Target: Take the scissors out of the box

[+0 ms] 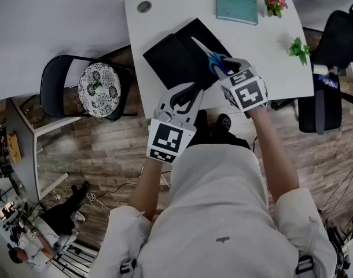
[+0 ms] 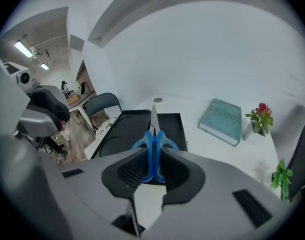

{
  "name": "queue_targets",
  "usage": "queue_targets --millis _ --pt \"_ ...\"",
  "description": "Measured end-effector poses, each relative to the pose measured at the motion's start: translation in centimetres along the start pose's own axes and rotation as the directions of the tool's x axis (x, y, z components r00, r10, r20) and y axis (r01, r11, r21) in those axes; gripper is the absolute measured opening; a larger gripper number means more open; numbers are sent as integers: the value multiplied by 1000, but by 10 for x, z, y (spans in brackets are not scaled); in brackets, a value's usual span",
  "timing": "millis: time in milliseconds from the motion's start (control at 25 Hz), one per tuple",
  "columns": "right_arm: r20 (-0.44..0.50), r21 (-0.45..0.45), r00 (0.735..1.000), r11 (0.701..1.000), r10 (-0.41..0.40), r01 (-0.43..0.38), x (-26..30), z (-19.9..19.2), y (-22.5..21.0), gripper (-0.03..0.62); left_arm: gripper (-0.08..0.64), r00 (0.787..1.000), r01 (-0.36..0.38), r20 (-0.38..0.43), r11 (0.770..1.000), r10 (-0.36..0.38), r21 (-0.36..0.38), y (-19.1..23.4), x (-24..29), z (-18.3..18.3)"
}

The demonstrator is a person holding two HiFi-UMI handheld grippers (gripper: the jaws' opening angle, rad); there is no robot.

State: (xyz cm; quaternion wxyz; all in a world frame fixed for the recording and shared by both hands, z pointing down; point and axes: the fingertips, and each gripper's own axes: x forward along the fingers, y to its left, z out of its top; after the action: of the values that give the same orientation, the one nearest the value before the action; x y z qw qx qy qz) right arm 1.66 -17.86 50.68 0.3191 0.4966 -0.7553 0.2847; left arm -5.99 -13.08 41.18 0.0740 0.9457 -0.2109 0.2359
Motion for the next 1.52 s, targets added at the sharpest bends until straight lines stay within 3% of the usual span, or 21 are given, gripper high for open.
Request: queue_targets --millis 280,880,1240,1520 --pt "138 -41 989 998 47 -41 -63 -8 12 89 60 998 -55 10 998 55 16 -42 -16 5" --pt "315 -78 943 993 109 -89 -170 -54 34 89 34 990 -126 61 992 126 3 -121 -36 10" --pt "422 -20 896 989 138 -143 -207 -59 38 89 28 983 -160 90 987 161 -17 -129 -45 16" --pt "449 -11 883 989 137 -148 -215 -55 41 87 26 975 -192 109 981 194 -36 -113 -57 20"
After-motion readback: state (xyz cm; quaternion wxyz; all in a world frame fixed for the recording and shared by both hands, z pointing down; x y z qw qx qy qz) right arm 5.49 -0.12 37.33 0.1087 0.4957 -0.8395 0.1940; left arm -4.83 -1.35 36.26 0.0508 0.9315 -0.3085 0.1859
